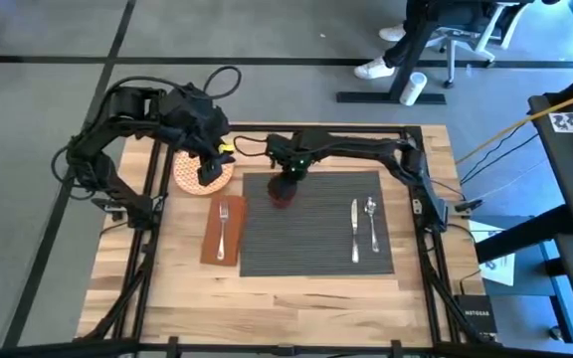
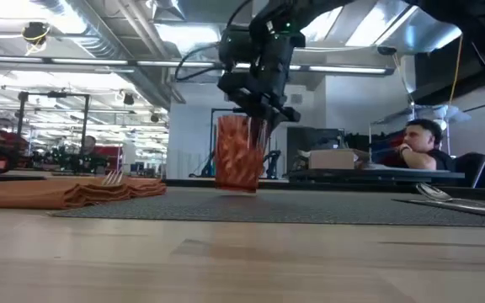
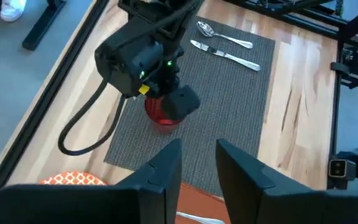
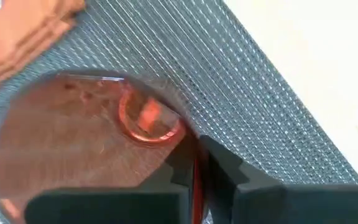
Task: Set table place
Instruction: Move the orange glass to the top right of the table, then put the orange plate on the gray tablemat
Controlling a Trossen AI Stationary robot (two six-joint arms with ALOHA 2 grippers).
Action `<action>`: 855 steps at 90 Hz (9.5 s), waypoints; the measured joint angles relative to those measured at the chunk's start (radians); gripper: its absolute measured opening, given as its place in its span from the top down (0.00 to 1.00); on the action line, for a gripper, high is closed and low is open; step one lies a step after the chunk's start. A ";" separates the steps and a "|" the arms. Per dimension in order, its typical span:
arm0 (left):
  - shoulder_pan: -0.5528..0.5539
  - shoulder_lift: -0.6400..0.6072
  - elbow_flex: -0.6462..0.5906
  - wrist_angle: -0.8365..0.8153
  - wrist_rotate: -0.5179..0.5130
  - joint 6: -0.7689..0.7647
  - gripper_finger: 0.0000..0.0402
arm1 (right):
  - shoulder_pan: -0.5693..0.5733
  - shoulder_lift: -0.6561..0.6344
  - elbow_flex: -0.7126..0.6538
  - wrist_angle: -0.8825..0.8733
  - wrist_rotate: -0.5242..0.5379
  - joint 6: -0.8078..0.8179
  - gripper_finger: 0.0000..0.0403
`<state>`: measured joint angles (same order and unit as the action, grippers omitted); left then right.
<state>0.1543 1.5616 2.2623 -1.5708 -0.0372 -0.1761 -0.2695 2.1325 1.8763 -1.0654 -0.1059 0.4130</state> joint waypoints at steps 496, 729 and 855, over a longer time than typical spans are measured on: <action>-0.199 0.005 -0.107 0.118 -0.130 -0.030 1.00 | -0.810 -0.637 -0.485 0.007 0.035 -0.173 0.76; -0.474 -0.090 -0.111 0.000 -0.292 -0.342 1.00 | 0.002 -0.418 -0.454 0.685 0.043 -0.396 0.76; -0.484 -0.087 -0.112 0.000 -0.291 -0.438 1.00 | -0.011 -0.085 -0.449 1.146 -0.122 0.656 0.76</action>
<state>-0.3298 1.4742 2.1506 -1.5711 -0.3286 -0.6140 -0.2810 2.0472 1.4277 0.0808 -0.2283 1.0691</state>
